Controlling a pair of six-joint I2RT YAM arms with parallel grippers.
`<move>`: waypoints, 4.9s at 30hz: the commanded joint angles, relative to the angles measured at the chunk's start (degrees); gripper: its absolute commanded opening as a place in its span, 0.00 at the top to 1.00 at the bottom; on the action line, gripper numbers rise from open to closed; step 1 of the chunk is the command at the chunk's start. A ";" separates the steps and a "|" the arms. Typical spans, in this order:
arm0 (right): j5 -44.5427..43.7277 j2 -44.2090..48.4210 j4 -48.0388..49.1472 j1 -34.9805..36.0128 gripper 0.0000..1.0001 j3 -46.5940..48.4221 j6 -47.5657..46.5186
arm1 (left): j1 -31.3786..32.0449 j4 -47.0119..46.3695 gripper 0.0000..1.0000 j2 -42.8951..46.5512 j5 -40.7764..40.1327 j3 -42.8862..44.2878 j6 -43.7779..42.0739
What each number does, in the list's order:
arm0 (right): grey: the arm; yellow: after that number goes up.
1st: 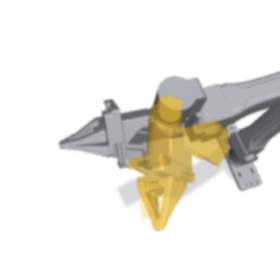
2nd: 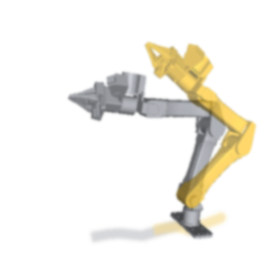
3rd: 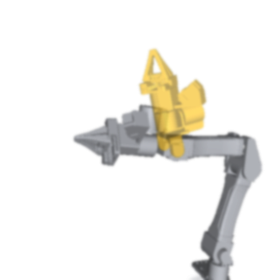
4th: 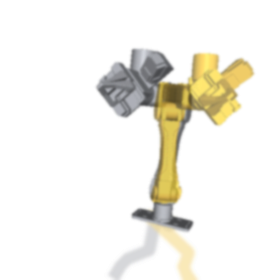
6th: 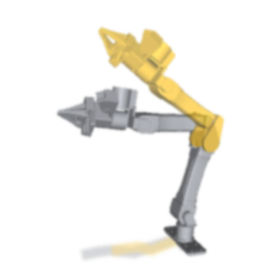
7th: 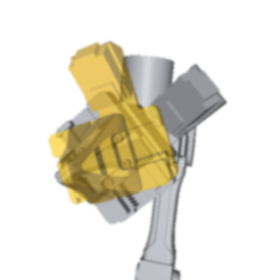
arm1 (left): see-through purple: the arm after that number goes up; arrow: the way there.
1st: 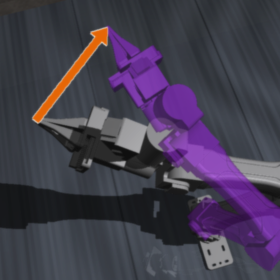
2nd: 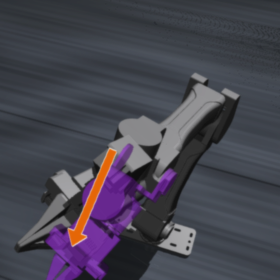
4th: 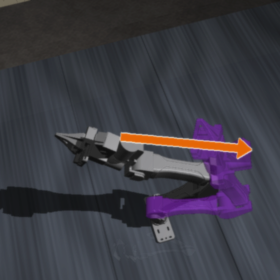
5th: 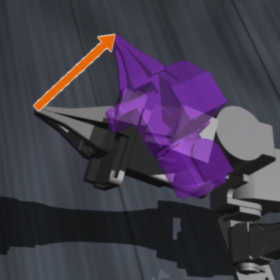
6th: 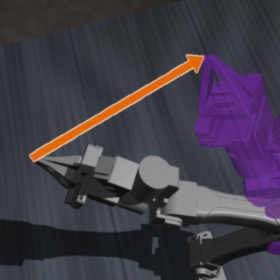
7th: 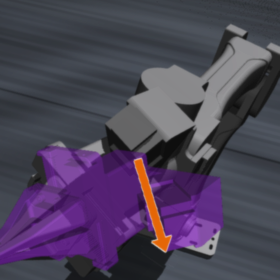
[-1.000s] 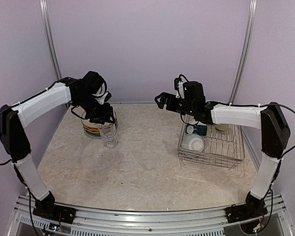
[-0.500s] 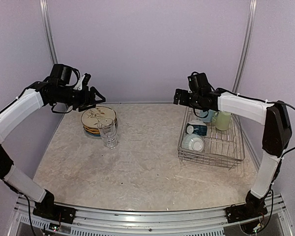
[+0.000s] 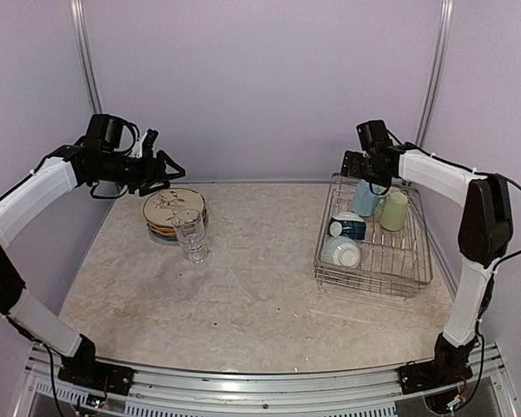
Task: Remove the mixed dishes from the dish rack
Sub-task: Grab the cup from the dish rack, then pass from the right arm to the left
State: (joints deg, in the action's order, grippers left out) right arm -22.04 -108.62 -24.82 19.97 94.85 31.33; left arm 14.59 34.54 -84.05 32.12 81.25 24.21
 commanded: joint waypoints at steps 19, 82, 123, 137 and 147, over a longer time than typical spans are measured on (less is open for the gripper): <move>-10.18 -19.53 -13.03 -4.89 0.00 16.94 9.18 | -3.15 -1.09 0.23 -2.29 3.70 -0.66 0.84; 35.35 14.22 50.42 -1.49 1.00 -23.34 9.27 | -4.42 -10.53 0.19 1.18 22.14 -3.42 7.44; 56.29 -18.71 81.78 23.62 1.00 3.49 24.01 | -4.90 -51.14 0.34 -8.24 43.91 -13.72 40.30; 57.72 -21.61 84.30 25.72 1.00 5.75 22.99 | -4.97 -77.64 0.57 -12.04 46.10 -17.93 60.12; 55.95 -20.58 83.47 25.99 1.00 3.85 20.83 | -5.01 -88.68 0.87 -14.83 45.86 -19.20 67.97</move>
State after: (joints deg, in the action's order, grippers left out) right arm 34.37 -130.76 53.36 44.97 97.84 53.21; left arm 9.93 -47.51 -98.21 77.80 62.94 89.49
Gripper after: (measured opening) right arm 0.779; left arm 0.182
